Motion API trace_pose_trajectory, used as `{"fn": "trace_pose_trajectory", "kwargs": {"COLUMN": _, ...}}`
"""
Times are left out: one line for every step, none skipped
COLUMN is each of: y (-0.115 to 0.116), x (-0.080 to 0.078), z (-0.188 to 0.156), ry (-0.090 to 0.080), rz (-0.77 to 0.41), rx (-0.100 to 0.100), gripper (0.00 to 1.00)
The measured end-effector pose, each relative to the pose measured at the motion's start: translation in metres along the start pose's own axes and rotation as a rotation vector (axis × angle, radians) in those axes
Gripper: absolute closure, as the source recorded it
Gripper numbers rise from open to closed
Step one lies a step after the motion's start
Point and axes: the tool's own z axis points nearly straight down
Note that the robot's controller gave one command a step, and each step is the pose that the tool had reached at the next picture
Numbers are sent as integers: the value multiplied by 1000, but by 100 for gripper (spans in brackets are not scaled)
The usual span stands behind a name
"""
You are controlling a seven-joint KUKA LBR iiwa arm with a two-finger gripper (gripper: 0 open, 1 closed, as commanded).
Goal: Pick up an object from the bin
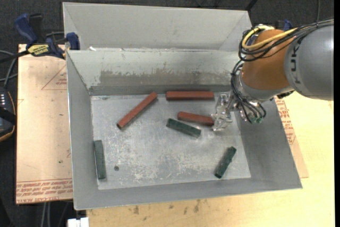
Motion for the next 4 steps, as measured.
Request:
{"fn": "trace_pose_trajectory", "kwargs": {"y": -1, "x": 4, "z": 5, "ry": 10, "rz": -1, "rx": 1, "gripper": 0}}
{"fn": "trace_pose_trajectory", "kwargs": {"y": 0, "x": 3, "z": 4, "ry": 6, "rz": -2, "rx": 1, "gripper": 100}}
{"fn": "trace_pose_trajectory", "kwargs": {"y": 0, "x": 3, "z": 4, "ry": 6, "rz": -2, "rx": 1, "gripper": 100}}
{"fn": "trace_pose_trajectory", "kwargs": {"y": -25, "x": -31, "z": -148, "ry": 19, "rz": -4, "rx": 0, "gripper": 100}}
